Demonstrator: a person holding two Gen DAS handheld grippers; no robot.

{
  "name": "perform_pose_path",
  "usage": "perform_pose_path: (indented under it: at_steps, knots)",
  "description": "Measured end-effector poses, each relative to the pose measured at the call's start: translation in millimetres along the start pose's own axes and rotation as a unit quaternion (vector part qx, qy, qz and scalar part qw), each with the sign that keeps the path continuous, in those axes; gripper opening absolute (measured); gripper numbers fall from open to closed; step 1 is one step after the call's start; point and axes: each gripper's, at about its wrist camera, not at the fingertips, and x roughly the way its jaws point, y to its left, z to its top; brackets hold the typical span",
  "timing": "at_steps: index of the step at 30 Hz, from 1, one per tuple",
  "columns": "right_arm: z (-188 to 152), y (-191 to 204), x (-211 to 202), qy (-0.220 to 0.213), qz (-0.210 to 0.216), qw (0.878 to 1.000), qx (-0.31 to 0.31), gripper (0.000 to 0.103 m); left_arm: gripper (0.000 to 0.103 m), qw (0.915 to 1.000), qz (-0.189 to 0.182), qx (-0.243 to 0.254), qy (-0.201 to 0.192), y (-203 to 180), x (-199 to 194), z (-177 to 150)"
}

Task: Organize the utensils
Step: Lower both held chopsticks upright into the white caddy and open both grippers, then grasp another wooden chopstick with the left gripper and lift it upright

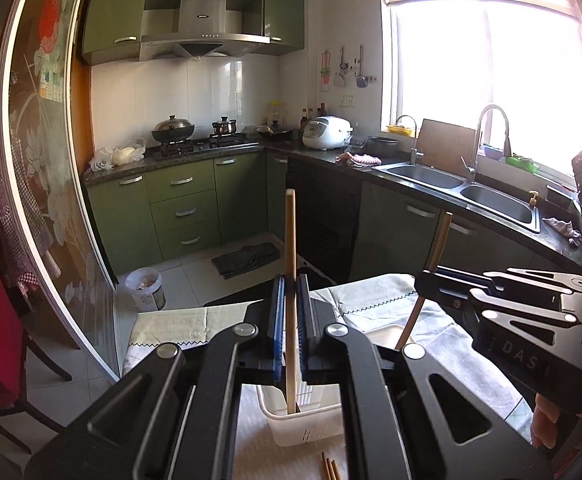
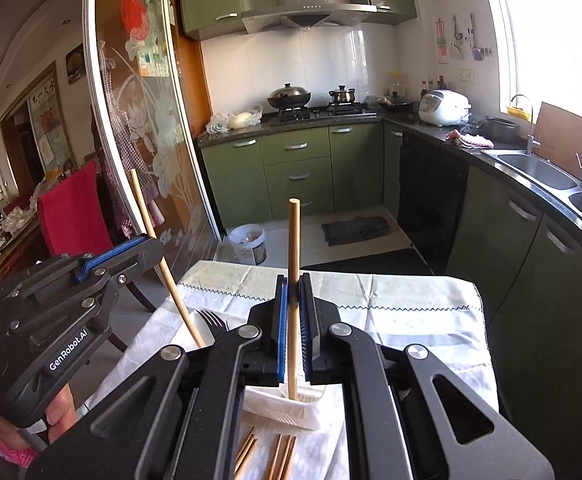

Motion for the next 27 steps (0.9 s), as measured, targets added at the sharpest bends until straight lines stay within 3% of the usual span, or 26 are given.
perform_pose_path:
  at_steps: [5, 8, 10, 12, 14, 17, 21, 24, 27]
  knots:
    - [-10.4, 2.1, -6.5, -0.002, 0.000, 1.000, -0.001, 0.008, 0.015, 1.0000, 0.006, 0.002, 0.005, 1.7, -2.7, -3.3]
    - [-12.6, 3.7, -29.3, -0.019, 0.005, 1.000, 0.004, 0.009, 0.015, 1.0000, 0.004, 0.000, 0.006, 3.7, -11.8, -3.6]
    - [-16.0, 3.7, -51.9, -0.036, 0.006, 0.999, 0.005, 0.014, 0.016, 0.9999, 0.001, 0.000, 0.014, 4.5, -19.8, -6.8]
    - [-22.5, -0.4, -74.5, -0.049, 0.007, 0.999, 0.007, 0.018, 0.027, 0.9993, -0.004, 0.000, 0.037, 3.6, -26.0, -17.2]
    - [-35.2, -6.2, -95.2, -0.058, 0.006, 0.998, 0.013, 0.018, 0.028, 0.9967, -0.011, -0.006, 0.080, 3.2, -25.1, -33.9]
    - [-60.6, -19.0, -117.5, -0.059, 0.001, 0.998, 0.029, 0.023, 0.028, 0.9852, -0.026, -0.006, 0.169, -1.3, -11.7, -71.2]
    - [-98.7, -38.3, -129.4, -0.041, 0.006, 0.997, 0.064, 0.024, 0.028, 0.9577, -0.048, -0.025, 0.283, -6.5, 17.0, -123.0]
    - [-124.1, -51.3, -128.8, -0.019, 0.016, 0.995, 0.092, 0.024, 0.022, 0.9419, -0.054, -0.032, 0.330, -11.7, 33.3, -150.2]
    - [-144.1, -60.0, -123.7, 0.000, 0.023, 0.994, 0.108, 0.024, 0.022, 0.9331, -0.049, -0.036, 0.355, -14.0, 44.6, -163.9]
